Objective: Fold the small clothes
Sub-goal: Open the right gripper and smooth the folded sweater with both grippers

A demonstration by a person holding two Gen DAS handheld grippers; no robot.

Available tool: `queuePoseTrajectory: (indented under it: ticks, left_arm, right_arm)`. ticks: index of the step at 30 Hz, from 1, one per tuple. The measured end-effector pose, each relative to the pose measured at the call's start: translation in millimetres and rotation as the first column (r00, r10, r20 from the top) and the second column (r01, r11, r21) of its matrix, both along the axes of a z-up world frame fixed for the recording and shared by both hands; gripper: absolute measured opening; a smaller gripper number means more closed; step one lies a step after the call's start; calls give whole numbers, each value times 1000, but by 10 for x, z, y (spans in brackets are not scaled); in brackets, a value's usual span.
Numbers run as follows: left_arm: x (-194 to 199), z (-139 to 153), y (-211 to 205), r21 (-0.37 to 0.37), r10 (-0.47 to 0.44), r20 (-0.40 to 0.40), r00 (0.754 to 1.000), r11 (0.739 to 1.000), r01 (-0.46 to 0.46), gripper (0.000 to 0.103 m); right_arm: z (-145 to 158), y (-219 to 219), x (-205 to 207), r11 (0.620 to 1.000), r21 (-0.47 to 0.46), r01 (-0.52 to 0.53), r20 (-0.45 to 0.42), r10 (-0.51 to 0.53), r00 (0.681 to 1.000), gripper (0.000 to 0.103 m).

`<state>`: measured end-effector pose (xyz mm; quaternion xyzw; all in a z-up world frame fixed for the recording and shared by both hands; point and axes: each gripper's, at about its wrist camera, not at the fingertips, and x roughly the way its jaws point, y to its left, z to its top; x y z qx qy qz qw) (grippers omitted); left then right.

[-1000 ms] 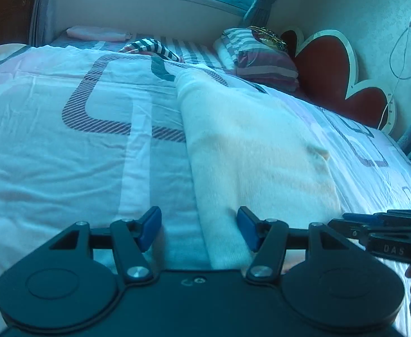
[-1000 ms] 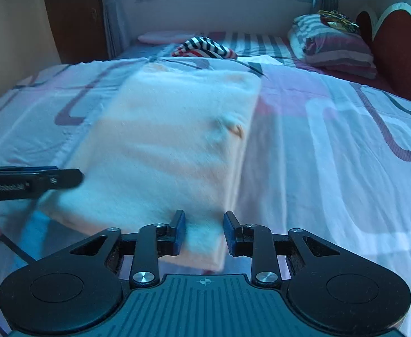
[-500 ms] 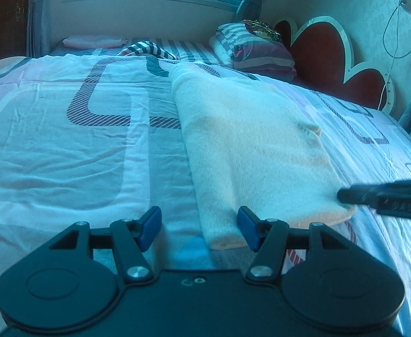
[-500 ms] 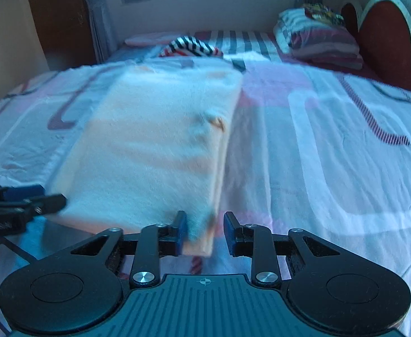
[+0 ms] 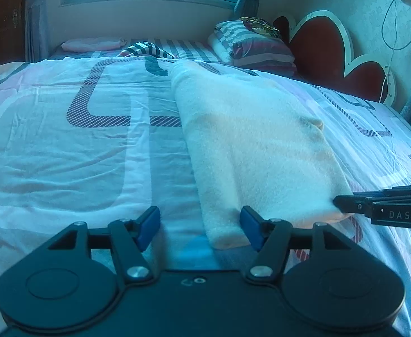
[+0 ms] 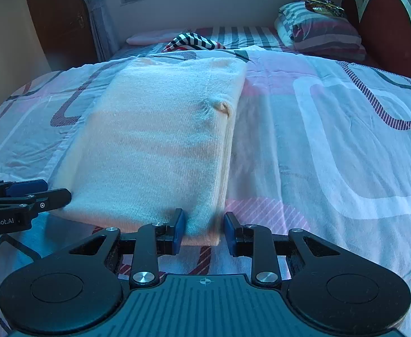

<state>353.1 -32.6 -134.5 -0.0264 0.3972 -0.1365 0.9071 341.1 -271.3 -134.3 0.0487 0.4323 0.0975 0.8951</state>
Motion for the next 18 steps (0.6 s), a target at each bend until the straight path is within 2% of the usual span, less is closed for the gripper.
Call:
queuePoseTrajectory:
  ticks: [6,13,18]
  left_arm:
    - [-7,5,-38,29,3,7,1000,1000,-3,67]
    - [4,25,-56,81,21,-4,1000,997,-20,80]
    - [-4,33,-68,102,31,-17,999,994,-29,83]
  right_arm:
    - [-12,-8,-20,1000,20,21,1,-21,1000,29]
    - [-11,-18,-24,999,25,20,3,-20,1000,29]
    - [-16,-13,-28,999,33,34,-2,-34,999,29]
